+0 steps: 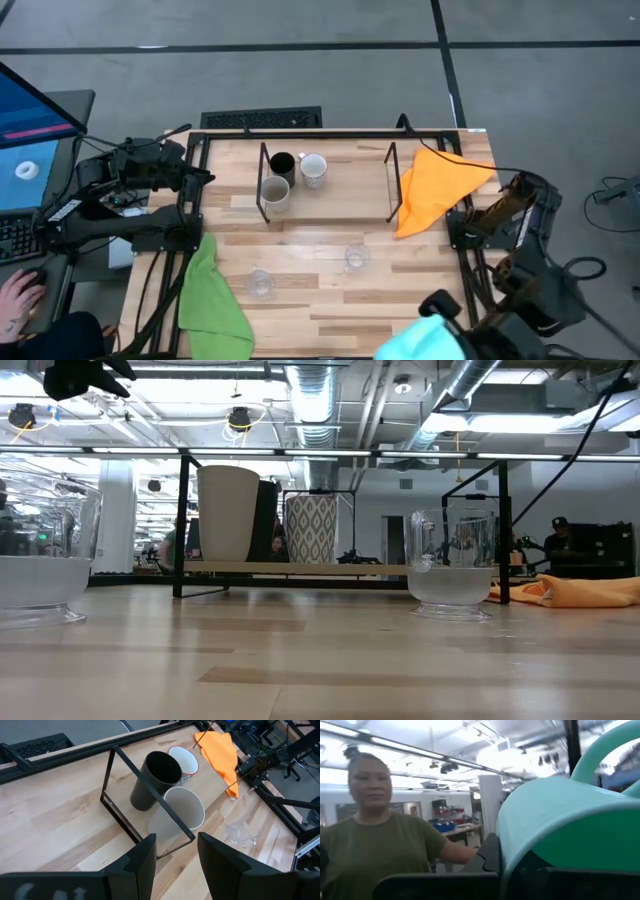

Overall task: Stack small to large cups/mugs on shelf
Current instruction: Put the blue mug on the shelf

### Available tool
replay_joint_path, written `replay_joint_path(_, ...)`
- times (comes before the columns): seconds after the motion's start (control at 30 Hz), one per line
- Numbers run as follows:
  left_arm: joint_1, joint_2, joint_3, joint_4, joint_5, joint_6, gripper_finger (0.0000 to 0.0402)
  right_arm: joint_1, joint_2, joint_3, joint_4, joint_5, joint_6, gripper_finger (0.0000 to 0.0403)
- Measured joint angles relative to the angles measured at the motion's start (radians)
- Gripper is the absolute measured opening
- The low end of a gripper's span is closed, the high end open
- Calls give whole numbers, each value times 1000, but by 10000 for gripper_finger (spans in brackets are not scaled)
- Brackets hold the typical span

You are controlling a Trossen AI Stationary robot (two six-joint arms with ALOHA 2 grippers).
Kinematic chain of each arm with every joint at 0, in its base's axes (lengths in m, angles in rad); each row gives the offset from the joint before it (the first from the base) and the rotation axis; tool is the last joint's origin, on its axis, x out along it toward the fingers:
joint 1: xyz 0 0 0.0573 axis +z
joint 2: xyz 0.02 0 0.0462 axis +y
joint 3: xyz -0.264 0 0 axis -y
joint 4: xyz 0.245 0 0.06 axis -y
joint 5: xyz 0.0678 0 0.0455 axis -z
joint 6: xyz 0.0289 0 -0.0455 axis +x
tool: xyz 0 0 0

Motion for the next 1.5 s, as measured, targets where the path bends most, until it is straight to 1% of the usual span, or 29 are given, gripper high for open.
replay_joint_path(0.1,0,0,0,0,0,0,135,17,-9,0,14,-31,-81,13)
replay_joint_path(0.17,0,0,0,0,0,0,135,23,-9,0,6,-31,-92,13)
replay_joint_path(0.2,0,0,0,0,0,0,135,25,-9,0,-10,-11,-84,13)
replay_joint_path(0.33,0,0,0,0,0,0,135,25,-9,-1,-128,126,40,13)
replay_joint_path(0.47,0,0,0,0,0,0,135,-7,-8,-1,-276,269,164,13)
replay_joint_path(0.67,0,0,0,0,-2,0,135,-87,-8,-1,-493,405,179,13)
replay_joint_path(0.83,0,0,0,0,-2,-4,135,-196,-8,-1,-670,436,178,13)
replay_joint_path(1.0,0,0,0,0,-6,-5,135,-311,-8,-1,-828,436,179,13)
replay_joint_path(1.17,0,0,0,0,-14,-7,135,-394,-8,-1,-965,436,160,13)
replay_joint_path(1.3,0,0,0,0,-38,-7,135,-431,-8,-1,-1041,440,77,13)
replay_joint_path(1.5,0,0,0,0,-106,-7,135,-445,-8,-1,-1125,436,-174,13)
